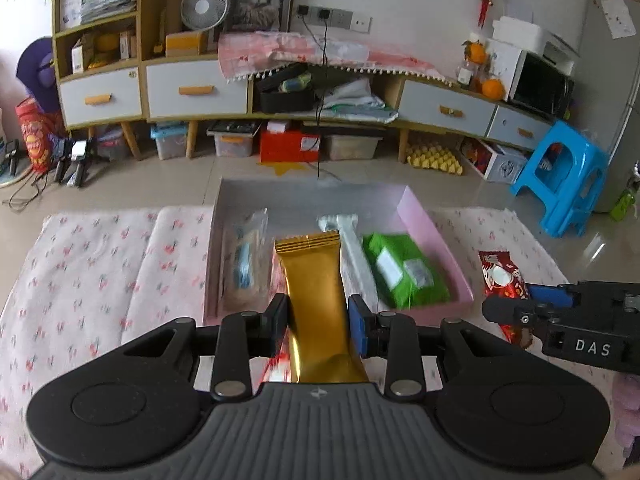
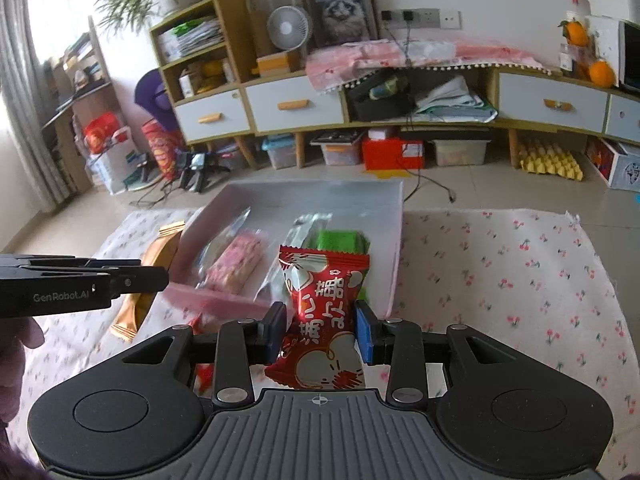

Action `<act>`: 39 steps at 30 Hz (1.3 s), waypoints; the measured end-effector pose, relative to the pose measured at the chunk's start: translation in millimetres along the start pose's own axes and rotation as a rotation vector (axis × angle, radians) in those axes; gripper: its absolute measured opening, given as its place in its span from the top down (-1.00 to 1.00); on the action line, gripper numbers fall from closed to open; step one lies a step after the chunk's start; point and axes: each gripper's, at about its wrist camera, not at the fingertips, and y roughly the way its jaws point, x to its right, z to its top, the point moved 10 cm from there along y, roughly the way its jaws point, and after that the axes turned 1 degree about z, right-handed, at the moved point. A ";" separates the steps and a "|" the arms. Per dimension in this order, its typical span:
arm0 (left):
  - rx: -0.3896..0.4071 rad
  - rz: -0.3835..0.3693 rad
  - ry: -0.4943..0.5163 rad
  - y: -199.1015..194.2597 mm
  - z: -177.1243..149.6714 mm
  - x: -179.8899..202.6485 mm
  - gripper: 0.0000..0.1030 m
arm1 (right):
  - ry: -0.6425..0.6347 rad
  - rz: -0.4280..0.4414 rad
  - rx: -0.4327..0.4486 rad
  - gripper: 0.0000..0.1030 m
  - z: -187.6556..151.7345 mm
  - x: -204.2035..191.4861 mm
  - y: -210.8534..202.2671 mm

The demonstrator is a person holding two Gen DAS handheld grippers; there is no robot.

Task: Organize snacks
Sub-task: 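Carry gold wrapper into pink box with left tool while right tool places red bag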

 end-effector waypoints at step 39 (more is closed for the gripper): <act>-0.047 0.073 0.027 118.6 38.4 -14.6 0.23 | 0.116 0.006 0.082 0.29 59.4 45.5 117.1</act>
